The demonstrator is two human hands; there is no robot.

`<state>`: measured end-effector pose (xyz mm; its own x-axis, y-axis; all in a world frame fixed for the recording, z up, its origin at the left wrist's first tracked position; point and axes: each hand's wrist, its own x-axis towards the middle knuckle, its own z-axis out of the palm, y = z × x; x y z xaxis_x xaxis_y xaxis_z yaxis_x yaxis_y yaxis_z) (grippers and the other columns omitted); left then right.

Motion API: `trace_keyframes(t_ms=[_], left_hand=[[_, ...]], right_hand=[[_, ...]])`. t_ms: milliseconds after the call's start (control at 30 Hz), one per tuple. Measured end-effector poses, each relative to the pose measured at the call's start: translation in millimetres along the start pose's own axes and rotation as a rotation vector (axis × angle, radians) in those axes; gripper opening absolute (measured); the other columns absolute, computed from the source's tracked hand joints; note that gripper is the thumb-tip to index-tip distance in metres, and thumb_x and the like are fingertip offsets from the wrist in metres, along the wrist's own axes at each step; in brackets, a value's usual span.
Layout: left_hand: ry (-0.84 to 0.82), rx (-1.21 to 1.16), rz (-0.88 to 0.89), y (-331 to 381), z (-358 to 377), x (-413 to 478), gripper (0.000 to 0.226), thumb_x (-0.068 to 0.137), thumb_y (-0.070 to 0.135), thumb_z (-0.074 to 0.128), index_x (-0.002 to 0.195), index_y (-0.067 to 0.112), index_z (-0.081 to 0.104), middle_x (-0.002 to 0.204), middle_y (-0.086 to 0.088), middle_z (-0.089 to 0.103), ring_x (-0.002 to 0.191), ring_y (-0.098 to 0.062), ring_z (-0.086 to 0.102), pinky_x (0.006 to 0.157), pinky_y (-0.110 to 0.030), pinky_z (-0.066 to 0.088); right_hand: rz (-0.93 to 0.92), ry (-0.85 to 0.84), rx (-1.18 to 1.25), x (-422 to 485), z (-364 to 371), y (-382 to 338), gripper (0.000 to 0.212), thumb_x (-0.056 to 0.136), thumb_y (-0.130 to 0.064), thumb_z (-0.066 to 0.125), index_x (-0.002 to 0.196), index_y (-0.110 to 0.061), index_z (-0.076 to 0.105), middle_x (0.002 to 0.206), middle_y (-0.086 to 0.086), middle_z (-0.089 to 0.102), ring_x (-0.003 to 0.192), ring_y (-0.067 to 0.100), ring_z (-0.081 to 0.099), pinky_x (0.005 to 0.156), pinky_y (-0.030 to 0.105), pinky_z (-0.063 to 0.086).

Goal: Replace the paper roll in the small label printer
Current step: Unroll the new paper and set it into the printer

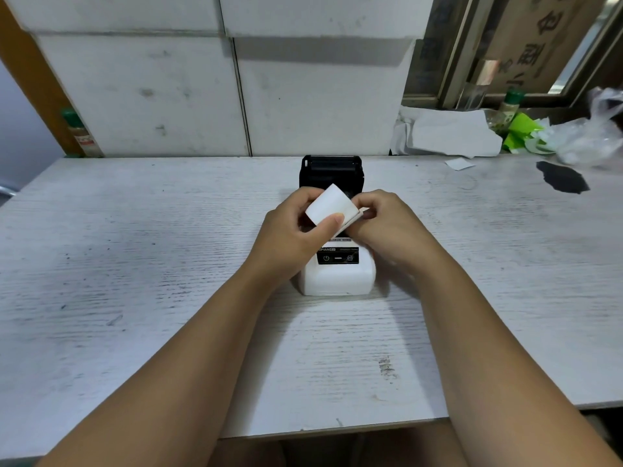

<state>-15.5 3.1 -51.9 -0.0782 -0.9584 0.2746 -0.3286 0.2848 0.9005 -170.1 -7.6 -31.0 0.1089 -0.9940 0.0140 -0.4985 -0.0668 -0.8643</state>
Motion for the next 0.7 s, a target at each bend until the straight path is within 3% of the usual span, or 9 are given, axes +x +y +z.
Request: trace_keyframes(t_ms=[100,233,367,433,533,700], left_hand=[[-0.009,0.03,0.0,0.9,-0.3,-0.4,0.026,0.076,0.039,0.058,0.099,0.029,0.061,0.08,0.016,0.062,0.065,0.004,0.052,0.062,-0.012,0.04],[-0.011,0.048,0.005,1.6,-1.2,1.8,0.024,0.076,0.04,0.057,0.097,0.028,0.061,0.081,0.014,0.063,0.069,0.002,0.054,0.065,-0.016,0.042],[0.012,0.153,-0.01,-2.2,-4.5,2.2,0.02,0.072,0.052,0.053,0.089,0.043,0.056,0.081,0.017,0.062,0.097,-0.017,0.057,0.079,-0.033,0.048],[-0.002,0.208,-0.005,-2.0,-6.1,0.9,0.019,0.072,0.057,0.049,0.088,0.048,0.052,0.078,0.021,0.059,0.105,-0.028,0.051,0.082,-0.036,0.046],[-0.039,0.283,-0.013,2.6,-6.0,-0.1,0.02,0.079,0.052,0.049,0.097,0.043,0.052,0.079,0.021,0.058,0.107,-0.024,0.04,0.076,-0.021,0.033],[-0.116,0.333,-0.097,10.3,-9.2,5.4,0.019,0.085,0.046,0.051,0.103,0.038,0.053,0.084,0.016,0.057,0.108,-0.021,0.034,0.079,-0.029,0.035]], right_hand=[[0.02,0.009,0.018,2.1,0.9,1.8,0.01,0.077,-0.019,0.065,0.087,-0.018,0.069,0.082,0.002,0.071,0.066,0.015,0.061,0.064,0.027,0.047],[0.045,0.045,0.05,4.8,4.5,3.6,0.007,0.076,-0.02,0.067,0.083,-0.021,0.068,0.091,0.006,0.074,0.081,0.025,0.072,0.071,0.036,0.056],[0.074,0.059,0.124,6.4,2.1,5.9,0.014,0.077,-0.009,0.064,0.083,-0.02,0.069,0.089,0.007,0.075,0.082,0.028,0.073,0.079,0.045,0.058],[0.069,0.045,0.149,7.7,-0.3,7.3,0.016,0.076,-0.006,0.065,0.084,-0.019,0.069,0.09,0.007,0.075,0.081,0.027,0.073,0.08,0.046,0.058],[0.057,0.033,0.213,9.6,-1.9,9.7,0.02,0.075,-0.001,0.063,0.083,-0.018,0.068,0.096,0.008,0.073,0.076,0.025,0.07,0.077,0.044,0.058],[0.086,0.014,0.296,12.5,-0.6,12.9,0.023,0.073,0.002,0.058,0.081,-0.016,0.069,0.087,0.006,0.069,0.07,0.023,0.064,0.07,0.039,0.054]])
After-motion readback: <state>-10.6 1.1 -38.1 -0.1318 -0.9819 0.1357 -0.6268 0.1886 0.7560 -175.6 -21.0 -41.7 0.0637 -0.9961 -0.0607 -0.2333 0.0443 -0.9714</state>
